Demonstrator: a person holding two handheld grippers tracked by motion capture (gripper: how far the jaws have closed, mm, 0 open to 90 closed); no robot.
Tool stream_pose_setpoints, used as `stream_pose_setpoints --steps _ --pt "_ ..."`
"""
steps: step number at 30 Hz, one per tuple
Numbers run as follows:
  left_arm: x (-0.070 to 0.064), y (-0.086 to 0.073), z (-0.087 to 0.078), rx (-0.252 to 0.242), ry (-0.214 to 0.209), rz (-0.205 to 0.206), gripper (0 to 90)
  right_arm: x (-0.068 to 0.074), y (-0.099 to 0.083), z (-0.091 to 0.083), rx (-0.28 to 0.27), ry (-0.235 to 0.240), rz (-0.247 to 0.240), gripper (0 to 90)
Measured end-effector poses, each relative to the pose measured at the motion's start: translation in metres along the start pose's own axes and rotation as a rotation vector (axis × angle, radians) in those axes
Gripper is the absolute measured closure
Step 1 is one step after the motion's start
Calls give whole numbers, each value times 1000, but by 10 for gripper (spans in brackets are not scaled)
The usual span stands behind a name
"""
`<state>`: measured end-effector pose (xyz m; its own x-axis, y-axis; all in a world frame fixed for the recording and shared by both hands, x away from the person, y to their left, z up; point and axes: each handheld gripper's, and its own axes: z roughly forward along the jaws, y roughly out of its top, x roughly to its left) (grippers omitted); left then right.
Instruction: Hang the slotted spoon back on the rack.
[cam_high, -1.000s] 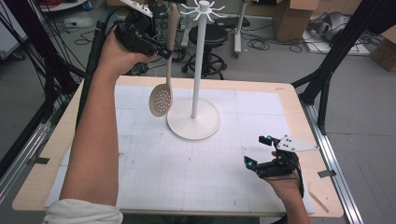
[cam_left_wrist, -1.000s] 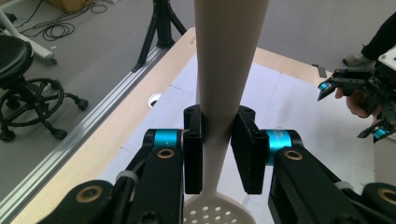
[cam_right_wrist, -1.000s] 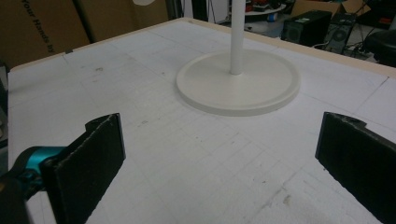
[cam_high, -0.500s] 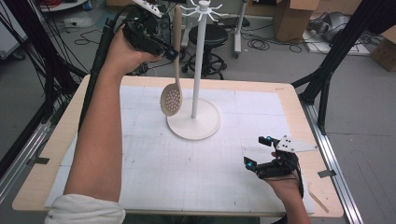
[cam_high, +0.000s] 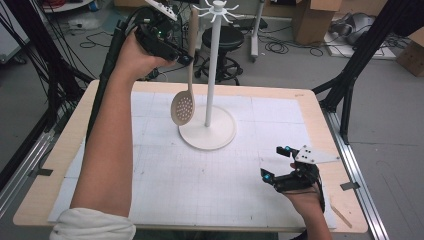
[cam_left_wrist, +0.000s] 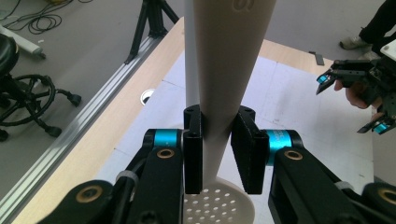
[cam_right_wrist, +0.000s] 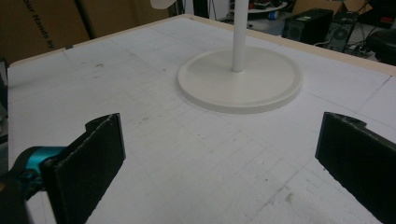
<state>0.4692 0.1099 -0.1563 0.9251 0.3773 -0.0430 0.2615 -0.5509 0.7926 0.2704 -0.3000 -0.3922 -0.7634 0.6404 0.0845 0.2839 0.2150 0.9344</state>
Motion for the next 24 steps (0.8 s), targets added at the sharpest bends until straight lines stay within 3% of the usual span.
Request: stream_pose_setpoints --steps 9,14,19,22,24 --pt "-2 7 12 17 -1 3 749 0 0 0 2 3 7 2" --pt "0 8 16 35 13 -4 749 -1 0 -2 -7 2 6 2" --pt "2 5 16 25 40 -15 735 -1 0 -2 -5 -1 3 2" --pt "3 0 14 5 64 -25 600 -1 0 -2 -3 2 7 2" --pt "3 -4 11 17 74 -27 542 -1 -1 -2 -3 2 9 2"
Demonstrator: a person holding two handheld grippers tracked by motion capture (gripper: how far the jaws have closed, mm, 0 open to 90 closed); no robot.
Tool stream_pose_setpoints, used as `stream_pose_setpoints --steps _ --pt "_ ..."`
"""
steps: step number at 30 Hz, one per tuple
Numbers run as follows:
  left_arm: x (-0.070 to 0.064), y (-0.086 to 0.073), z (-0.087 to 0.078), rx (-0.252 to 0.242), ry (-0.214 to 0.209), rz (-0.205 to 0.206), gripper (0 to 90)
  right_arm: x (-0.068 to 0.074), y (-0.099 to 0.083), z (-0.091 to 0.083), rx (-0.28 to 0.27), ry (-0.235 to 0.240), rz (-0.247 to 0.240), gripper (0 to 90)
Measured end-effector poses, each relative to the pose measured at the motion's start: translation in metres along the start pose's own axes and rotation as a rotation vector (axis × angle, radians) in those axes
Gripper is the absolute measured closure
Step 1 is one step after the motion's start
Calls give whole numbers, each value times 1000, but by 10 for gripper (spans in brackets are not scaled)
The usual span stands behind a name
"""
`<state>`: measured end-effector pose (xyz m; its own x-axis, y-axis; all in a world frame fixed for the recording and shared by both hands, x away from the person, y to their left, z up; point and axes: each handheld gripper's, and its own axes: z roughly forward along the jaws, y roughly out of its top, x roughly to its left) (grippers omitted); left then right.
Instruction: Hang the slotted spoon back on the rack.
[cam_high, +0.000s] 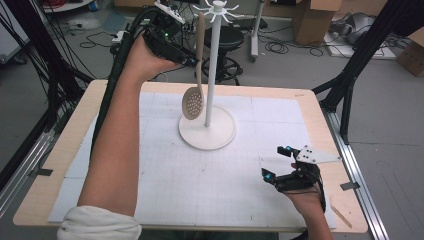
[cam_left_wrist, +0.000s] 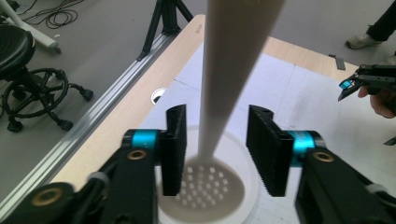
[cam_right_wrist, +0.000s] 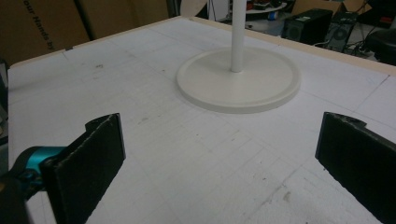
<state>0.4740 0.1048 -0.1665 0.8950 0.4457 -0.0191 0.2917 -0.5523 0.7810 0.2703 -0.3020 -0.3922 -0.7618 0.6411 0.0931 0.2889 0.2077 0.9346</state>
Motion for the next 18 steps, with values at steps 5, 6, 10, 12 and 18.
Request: stream_pose_setpoints --steps 5,6,10,12,18 --pt "-4 -12 -13 -82 -48 -1 470 0 -1 0 6 -2 -7 2" --pt "-4 -15 -15 -87 -49 -4 456 1 -1 0 5 -1 -4 2" --pt "-11 -29 -22 -115 -58 1 399 1 0 -1 0 -2 -6 2" --pt "-15 -36 -26 -127 -60 4 368 0 0 -1 0 0 -4 2" --pt "-26 -64 -37 -197 -78 -5 298 3 1 -1 2 3 -11 2"
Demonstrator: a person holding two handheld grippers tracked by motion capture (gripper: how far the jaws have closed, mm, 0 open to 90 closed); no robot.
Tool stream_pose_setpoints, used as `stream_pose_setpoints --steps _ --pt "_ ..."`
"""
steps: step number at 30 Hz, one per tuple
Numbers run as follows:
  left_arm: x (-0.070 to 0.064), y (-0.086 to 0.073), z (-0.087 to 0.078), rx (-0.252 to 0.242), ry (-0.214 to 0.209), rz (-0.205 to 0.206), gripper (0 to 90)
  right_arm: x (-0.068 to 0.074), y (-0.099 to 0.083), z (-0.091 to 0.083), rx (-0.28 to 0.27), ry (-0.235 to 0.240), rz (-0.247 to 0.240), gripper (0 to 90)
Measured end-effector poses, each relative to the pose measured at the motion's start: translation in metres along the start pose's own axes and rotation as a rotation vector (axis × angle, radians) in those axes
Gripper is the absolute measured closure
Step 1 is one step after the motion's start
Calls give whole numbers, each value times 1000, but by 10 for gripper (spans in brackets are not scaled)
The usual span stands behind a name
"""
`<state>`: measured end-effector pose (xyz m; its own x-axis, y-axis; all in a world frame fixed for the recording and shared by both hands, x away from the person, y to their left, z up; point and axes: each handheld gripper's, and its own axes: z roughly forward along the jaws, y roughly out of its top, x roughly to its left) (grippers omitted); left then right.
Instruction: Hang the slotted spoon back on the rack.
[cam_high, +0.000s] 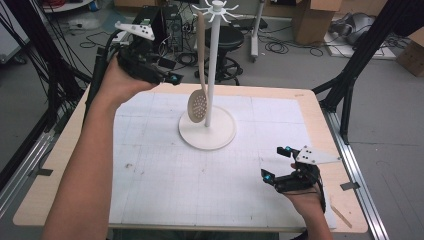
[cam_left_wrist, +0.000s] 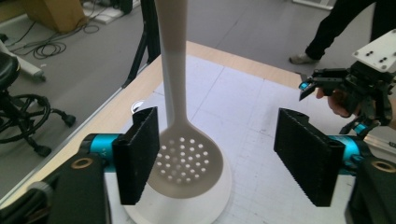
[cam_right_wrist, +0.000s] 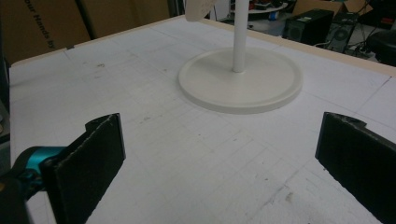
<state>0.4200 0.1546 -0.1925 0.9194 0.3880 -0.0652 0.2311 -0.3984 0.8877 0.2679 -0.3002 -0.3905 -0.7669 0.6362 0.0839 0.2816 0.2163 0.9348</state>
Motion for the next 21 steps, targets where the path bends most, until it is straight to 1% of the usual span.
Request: stream_pose_setpoints --steps 1,2,4,8,12,13,19,21 --pt "-2 -5 -2 -7 2 0 289 0 0 0 0 0 1 2" --pt "-3 -11 -4 -14 3 -11 267 1 0 0 -1 0 2 2" --pt "-5 -21 -8 -19 3 -7 241 1 1 0 -2 1 -1 2" --pt "-9 -38 -15 -50 14 -25 185 1 1 1 0 -1 -1 2" --pt "-11 -56 -19 -62 23 -26 125 1 1 1 2 0 -4 2" --pt "-12 -60 -20 -66 27 -27 122 1 1 1 3 -1 -3 2" --pt "-18 -88 -17 -84 16 -36 81 2 1 2 4 0 -2 2" --pt "-21 -97 -16 -98 2 -38 67 2 1 2 4 -1 -5 2"
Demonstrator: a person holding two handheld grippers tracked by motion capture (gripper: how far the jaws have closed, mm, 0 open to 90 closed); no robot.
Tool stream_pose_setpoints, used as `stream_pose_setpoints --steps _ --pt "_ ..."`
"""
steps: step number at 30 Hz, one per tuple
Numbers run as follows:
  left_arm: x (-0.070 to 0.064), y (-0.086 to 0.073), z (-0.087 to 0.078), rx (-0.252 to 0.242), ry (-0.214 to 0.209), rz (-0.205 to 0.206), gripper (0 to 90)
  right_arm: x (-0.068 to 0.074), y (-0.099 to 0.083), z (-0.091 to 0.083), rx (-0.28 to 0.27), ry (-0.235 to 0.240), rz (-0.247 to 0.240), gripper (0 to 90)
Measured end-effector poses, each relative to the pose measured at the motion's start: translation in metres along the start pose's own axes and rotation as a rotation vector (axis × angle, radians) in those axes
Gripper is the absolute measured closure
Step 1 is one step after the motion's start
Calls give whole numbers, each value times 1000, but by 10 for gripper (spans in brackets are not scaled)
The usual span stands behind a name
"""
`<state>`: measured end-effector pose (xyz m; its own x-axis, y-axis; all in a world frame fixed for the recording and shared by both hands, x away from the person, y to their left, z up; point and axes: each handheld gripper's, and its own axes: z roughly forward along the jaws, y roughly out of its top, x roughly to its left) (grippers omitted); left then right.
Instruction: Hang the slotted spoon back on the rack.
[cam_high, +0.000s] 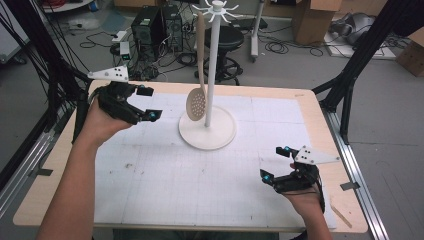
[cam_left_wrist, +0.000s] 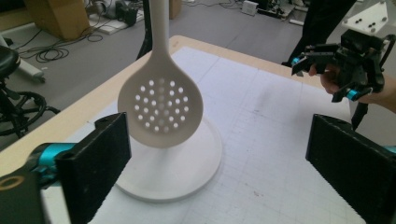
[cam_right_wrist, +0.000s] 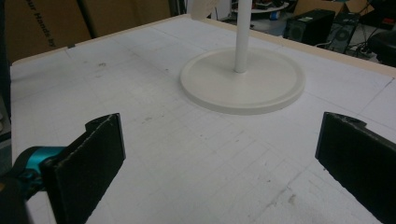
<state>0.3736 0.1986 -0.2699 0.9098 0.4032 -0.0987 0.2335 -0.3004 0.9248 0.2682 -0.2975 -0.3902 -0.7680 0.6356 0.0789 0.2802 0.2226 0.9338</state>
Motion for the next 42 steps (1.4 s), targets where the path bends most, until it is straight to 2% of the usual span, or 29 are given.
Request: stream_pose_setpoints --steps 5,8,14,19,23,24,26,28,33,42 --pt "-6 -24 1 -28 -6 16 50 -2 0 1 -1 6 0 2" --pt "-9 -42 -1 -50 -5 4 16 -3 0 2 -1 8 5 2" --pt "-14 -70 -8 -98 -13 -14 16 -3 0 4 4 6 2 2" --pt "-20 -91 -9 -107 -8 -16 16 -2 0 6 15 7 -1 2" --pt "-24 -106 -9 -110 12 -15 16 -3 -1 7 18 9 4 2" --pt "-23 -108 -7 -104 5 -20 16 -4 -2 8 18 7 3 2" --pt "-24 -110 -5 -66 28 -9 16 -4 -3 8 24 9 5 2" --pt "-25 -114 -3 -76 10 -13 16 -4 -3 9 24 8 5 2" --pt "-27 -121 2 -60 1 -25 16 -4 -2 7 19 4 5 2" --pt "-28 -129 5 -44 6 -43 16 -4 -3 8 25 4 5 2"
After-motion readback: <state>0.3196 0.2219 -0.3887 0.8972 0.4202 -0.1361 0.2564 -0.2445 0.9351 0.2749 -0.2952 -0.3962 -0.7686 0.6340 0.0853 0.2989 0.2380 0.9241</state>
